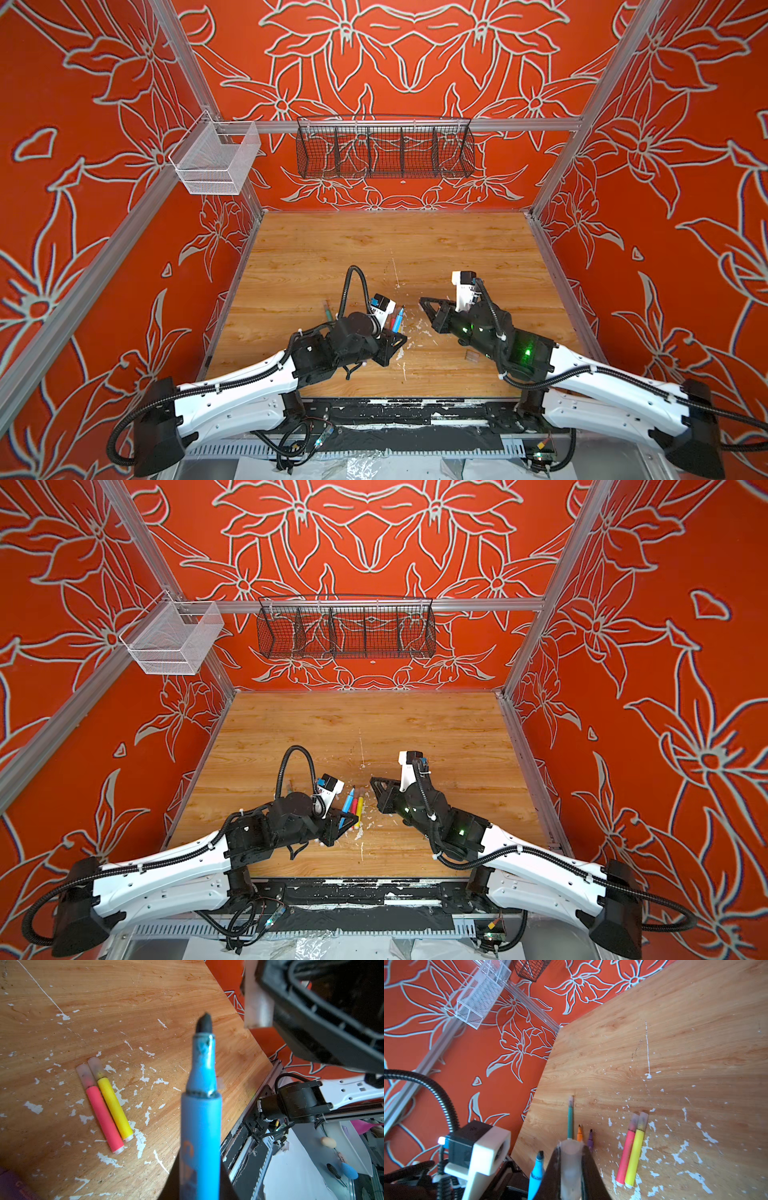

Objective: Insert the pens into the pen caps
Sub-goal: 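Lift the cap with the right gripper over the blue marker tip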

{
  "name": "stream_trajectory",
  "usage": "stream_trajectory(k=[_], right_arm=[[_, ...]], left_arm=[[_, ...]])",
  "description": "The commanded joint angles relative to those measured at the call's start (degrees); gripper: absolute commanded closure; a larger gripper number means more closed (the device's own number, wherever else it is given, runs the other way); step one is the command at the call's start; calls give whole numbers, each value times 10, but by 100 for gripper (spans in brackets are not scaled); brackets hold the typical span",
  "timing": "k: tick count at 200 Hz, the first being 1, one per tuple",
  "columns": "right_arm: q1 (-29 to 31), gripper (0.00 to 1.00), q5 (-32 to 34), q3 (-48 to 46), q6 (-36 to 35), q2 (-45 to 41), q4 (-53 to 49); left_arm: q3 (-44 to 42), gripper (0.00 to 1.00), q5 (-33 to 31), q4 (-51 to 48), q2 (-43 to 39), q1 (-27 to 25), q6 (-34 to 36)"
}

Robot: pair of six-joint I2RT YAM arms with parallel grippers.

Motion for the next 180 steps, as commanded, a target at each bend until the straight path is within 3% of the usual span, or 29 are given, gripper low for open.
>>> stream_trajectory(k=[1, 180], right_arm=[[-1, 100, 14, -15, 29, 5, 102], [-1, 100, -44, 11, 47, 88, 167]], left_arm=[[-3, 100, 14, 27, -13, 3, 4], [1, 100, 14, 31, -12, 3, 3]])
